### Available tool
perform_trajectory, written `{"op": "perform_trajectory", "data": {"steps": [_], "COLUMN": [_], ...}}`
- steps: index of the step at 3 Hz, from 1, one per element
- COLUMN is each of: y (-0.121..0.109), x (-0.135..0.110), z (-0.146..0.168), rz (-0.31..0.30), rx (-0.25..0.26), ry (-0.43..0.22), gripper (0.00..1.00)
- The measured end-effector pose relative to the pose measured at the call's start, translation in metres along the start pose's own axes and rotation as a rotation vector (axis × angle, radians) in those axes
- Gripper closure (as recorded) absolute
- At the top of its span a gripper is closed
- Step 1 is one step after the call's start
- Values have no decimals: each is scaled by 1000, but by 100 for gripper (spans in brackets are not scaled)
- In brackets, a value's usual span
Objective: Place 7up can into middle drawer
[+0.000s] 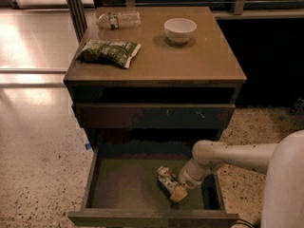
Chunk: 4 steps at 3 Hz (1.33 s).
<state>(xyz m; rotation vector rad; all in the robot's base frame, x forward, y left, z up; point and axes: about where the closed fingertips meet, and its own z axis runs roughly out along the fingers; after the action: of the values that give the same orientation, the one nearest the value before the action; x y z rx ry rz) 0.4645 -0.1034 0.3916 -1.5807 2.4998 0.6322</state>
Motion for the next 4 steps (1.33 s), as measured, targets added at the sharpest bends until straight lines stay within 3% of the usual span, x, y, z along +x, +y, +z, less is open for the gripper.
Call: {"op": "perform_trajectory", "data": {"steps": [1, 3, 4], "y": [0, -16, -15], "x": [0, 1, 0], "z": [0, 34, 30], "rz": [0, 2, 2], "rx": [0, -47, -47], "ry": [0, 42, 42], "gripper": [100, 100, 87]}}
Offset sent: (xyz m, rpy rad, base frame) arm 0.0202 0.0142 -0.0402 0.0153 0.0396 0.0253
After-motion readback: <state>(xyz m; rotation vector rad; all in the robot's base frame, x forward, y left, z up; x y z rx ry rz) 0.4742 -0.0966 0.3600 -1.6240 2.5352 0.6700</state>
